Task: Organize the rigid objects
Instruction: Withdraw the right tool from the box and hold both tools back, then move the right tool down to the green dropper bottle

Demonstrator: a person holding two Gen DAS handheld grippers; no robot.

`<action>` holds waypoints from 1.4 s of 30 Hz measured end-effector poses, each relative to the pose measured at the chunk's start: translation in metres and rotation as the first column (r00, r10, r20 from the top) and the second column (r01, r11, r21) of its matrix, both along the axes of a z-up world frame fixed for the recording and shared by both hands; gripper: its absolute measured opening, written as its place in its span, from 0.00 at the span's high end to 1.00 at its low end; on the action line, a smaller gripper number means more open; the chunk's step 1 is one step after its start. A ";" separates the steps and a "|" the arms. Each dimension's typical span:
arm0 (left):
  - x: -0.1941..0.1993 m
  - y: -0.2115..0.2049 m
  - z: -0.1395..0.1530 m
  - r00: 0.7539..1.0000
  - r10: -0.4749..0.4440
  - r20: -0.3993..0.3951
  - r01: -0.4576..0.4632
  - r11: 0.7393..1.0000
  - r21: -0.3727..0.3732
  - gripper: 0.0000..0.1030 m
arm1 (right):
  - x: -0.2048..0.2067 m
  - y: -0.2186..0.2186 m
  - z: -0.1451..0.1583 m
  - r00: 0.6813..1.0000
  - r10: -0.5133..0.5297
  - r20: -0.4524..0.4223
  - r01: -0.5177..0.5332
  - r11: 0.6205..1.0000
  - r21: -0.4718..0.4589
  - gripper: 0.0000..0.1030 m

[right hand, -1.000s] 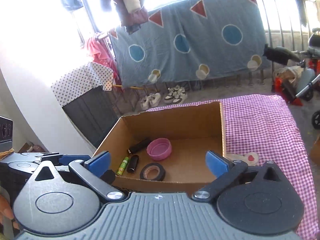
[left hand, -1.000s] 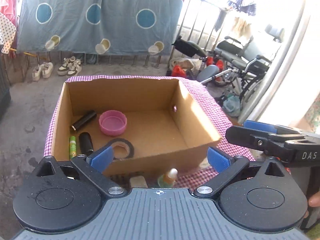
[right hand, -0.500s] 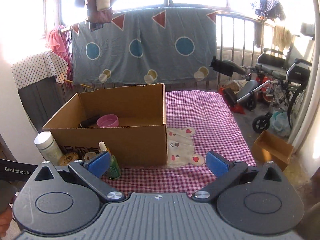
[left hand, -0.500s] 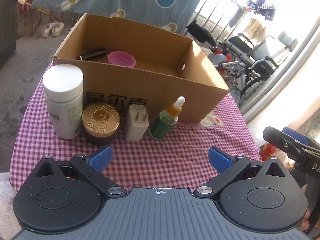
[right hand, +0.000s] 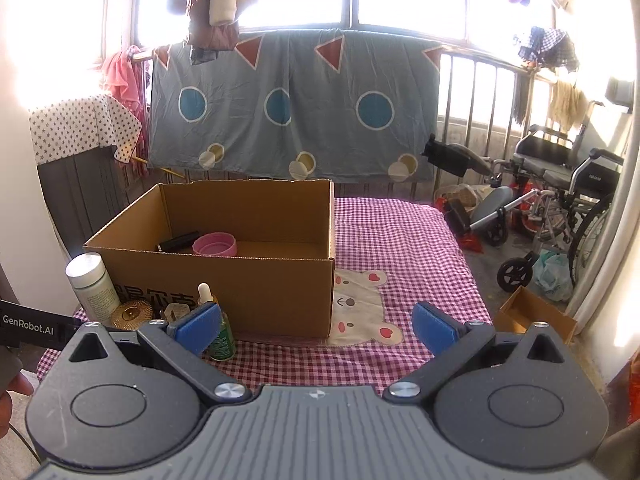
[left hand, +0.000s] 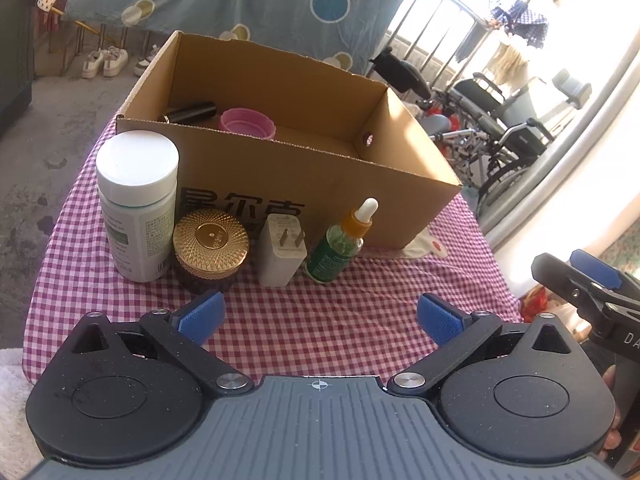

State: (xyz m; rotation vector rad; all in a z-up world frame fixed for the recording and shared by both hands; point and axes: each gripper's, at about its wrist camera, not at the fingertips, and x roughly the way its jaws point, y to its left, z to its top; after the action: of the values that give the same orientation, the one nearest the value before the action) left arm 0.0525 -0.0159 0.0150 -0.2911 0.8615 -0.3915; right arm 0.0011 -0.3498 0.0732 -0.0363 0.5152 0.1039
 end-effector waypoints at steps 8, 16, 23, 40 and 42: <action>-0.003 -0.003 -0.001 0.999 -0.032 0.032 0.032 0.999 0.027 0.00 | 0.002 -0.002 -0.004 0.998 0.051 0.027 -0.050 0.998 -0.043 0.00; -0.014 -0.018 0.000 0.981 -0.074 0.178 0.064 0.996 0.061 0.00 | 0.008 -0.018 -0.005 0.993 0.113 0.023 -0.115 0.980 0.163 0.00; -0.008 -0.058 -0.006 0.939 -0.218 0.264 0.134 0.944 0.301 0.00 | 0.027 -0.018 -0.014 0.987 0.160 -0.028 -0.144 0.940 0.308 0.00; 0.019 -0.083 -0.029 0.892 -0.293 0.344 0.130 0.895 0.426 0.26 | 0.094 0.032 -0.047 0.947 0.269 -0.178 -0.205 0.928 0.310 0.35; 0.021 -0.084 -0.029 0.890 -0.297 0.347 0.134 0.896 0.424 0.35 | 0.098 0.036 -0.049 0.942 0.284 -0.182 -0.220 0.926 0.305 0.37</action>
State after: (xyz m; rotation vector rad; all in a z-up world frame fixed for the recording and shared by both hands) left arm 0.0731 -0.0997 -0.0140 0.2603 0.5438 -0.4614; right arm 0.0995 -0.3141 0.0243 0.1903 0.7155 0.4393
